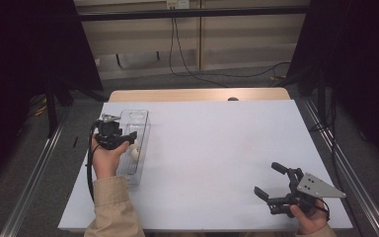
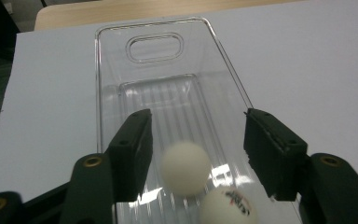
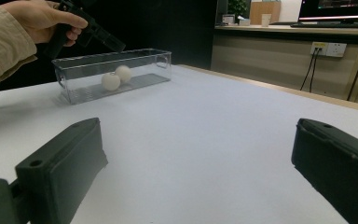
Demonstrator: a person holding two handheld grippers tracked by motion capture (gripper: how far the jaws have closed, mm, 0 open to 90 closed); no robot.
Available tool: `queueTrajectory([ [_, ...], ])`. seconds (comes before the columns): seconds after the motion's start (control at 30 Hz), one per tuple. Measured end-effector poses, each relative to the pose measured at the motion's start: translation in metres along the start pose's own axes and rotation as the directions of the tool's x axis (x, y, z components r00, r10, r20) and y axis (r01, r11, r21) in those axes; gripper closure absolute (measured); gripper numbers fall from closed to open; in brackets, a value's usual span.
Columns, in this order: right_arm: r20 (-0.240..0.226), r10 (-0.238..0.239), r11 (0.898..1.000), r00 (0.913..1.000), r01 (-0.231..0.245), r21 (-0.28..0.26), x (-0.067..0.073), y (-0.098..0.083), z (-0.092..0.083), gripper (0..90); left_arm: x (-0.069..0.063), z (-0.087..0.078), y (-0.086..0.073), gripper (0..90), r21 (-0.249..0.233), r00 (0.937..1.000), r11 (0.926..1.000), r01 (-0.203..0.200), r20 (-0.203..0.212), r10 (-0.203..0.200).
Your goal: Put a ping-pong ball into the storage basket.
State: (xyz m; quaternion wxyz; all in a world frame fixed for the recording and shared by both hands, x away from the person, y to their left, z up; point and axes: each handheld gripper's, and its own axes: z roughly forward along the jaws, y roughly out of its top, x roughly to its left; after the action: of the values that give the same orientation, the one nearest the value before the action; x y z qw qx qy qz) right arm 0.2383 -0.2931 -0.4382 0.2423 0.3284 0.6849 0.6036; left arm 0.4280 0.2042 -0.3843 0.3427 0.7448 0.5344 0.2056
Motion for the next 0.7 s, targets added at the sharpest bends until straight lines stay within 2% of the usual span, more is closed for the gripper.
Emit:
queueTrajectory([
  [0.27,0.003,0.003,1.000,1.0000,-0.003,0.000,0.000,0.000,0.000,1.7,-0.006,-0.005,-0.001,31.3,-0.009,0.9998,0.9999,-0.013,0.011,0.013],
  [0.37,0.001,0.000,1.000,1.0000,0.000,0.000,0.000,0.000,0.000,1.7,-0.007,-0.007,-0.003,29.0,-0.028,0.9994,0.9996,-0.009,0.034,0.010],
  [0.57,0.003,0.001,1.000,1.0000,-0.001,0.000,0.000,0.000,-0.001,1.7,-0.008,-0.015,-0.009,23.6,-0.075,0.9987,0.9972,-0.004,0.051,0.007],
  [0.7,0.003,0.001,1.000,1.0000,-0.001,0.000,0.000,0.000,-0.001,1.7,-0.011,-0.021,-0.012,20.5,-0.088,0.9976,0.9961,-0.012,0.066,0.018],
])
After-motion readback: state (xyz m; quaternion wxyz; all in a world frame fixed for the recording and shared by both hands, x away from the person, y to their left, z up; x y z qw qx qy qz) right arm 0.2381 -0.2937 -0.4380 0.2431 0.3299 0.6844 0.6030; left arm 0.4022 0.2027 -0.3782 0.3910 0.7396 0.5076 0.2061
